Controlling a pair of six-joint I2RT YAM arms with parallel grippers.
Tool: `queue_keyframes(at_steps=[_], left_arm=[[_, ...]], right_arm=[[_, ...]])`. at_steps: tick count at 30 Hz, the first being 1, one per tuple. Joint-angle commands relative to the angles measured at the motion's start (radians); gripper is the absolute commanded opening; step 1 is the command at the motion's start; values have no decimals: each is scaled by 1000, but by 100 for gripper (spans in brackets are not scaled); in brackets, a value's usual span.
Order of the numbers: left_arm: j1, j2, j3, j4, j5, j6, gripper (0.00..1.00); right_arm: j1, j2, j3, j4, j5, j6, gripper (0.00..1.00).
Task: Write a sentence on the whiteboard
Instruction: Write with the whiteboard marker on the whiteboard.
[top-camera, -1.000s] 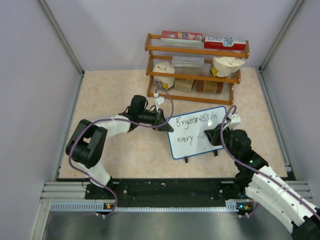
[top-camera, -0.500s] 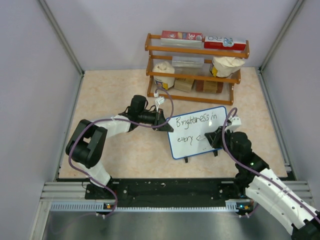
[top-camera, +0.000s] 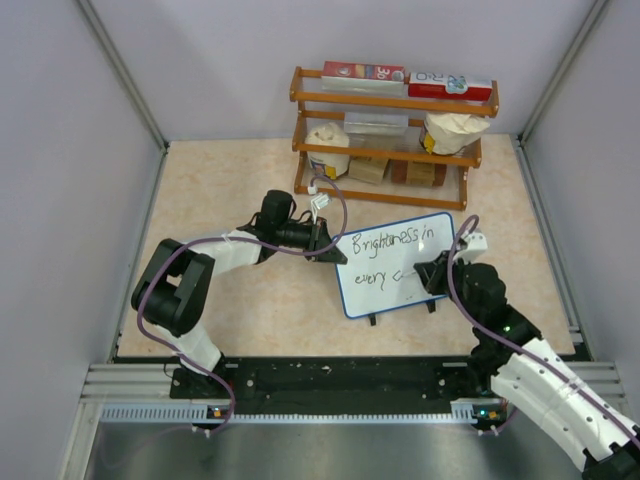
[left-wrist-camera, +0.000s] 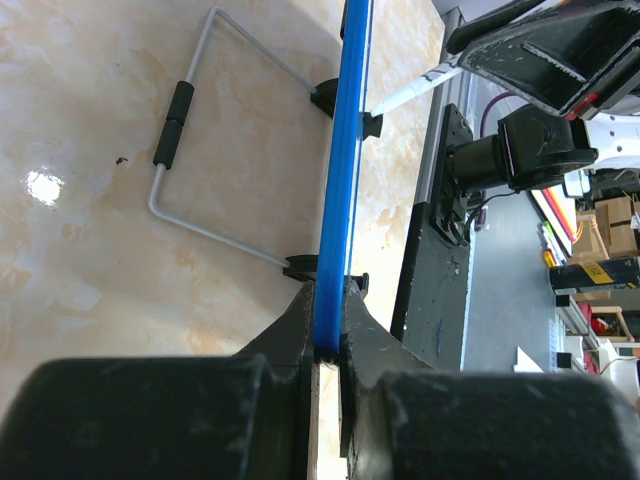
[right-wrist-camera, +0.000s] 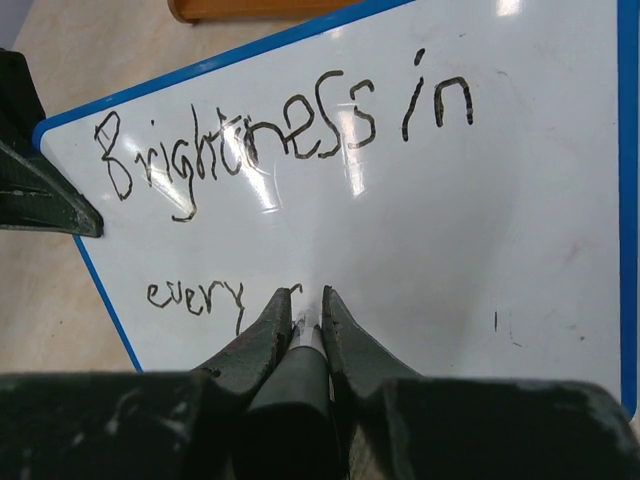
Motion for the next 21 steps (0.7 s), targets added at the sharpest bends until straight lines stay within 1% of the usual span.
queue_keyframes(at_steps=[1, 5, 16, 21], left_arm=[[-17, 31, -15, -73, -162, 146, 0], [-17, 33, -15, -73, -162, 146, 0], [-17, 31, -15, -73, -162, 146, 0], [-17, 30, -15, -73, -162, 148, 0]], right_arm=[[-10, -45, 58, -5, 50, -26, 0], [-10, -44, 66, -7, 61, -37, 0], [-12, 25, 61, 35, 67, -45, 0], [-10, 22, 49, 41, 61, -37, 0]])
